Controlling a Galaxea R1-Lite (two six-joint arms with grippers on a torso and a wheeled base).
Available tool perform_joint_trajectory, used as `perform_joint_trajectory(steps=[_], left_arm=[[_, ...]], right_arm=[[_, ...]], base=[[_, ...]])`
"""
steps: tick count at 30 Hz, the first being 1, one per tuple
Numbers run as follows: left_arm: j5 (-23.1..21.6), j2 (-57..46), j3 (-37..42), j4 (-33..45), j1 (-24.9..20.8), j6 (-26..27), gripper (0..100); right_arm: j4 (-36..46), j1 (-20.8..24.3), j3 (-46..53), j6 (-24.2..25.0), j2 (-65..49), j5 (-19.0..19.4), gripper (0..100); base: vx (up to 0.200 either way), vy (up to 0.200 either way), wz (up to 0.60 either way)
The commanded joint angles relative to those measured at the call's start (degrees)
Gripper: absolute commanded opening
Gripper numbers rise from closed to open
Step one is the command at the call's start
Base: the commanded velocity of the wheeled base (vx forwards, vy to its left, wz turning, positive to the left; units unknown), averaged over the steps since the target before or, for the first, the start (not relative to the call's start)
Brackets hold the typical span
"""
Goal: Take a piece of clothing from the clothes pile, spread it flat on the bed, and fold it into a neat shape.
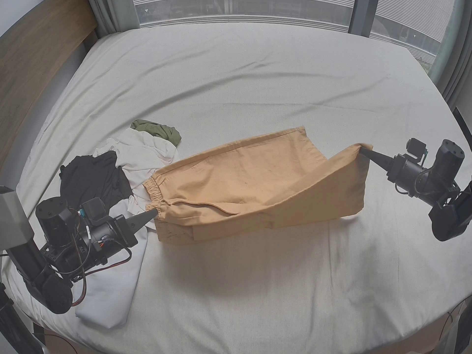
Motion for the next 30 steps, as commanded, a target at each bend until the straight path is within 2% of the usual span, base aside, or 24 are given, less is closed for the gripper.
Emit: perform_joint_trajectory(steps=[1, 6, 16, 30], left_arm=[[0.69, -0.45, -1.22, 0.03, 0.08, -0.01, 0], [1.92, -0.19, -1.4, 0.03, -0.01, -0.01, 0], [1.92, -0.54, -1.75, 0.12, -0.01, -0.19, 0], [3.33, 0.08, -3.77, 0.38, 0.34, -3.26, 0]], right_arm=[[2.71, -0.01, -4.13, 0.04, -0.1, -0.11, 0], [6.14, 0.08, -7.38, 0.04, 0.07, -0.19, 0], [6.75, 0.17, -8.7, -0.05, -0.02, -0.11, 0], [13.17, 1.48, -15.03, -0.14, 1.39, -0.19, 0]], base=[[0.0, 0.0, 0.0], [0.0, 0.0, 0.0], [0.0, 0.0, 0.0], [0.0, 0.0, 0.0]])
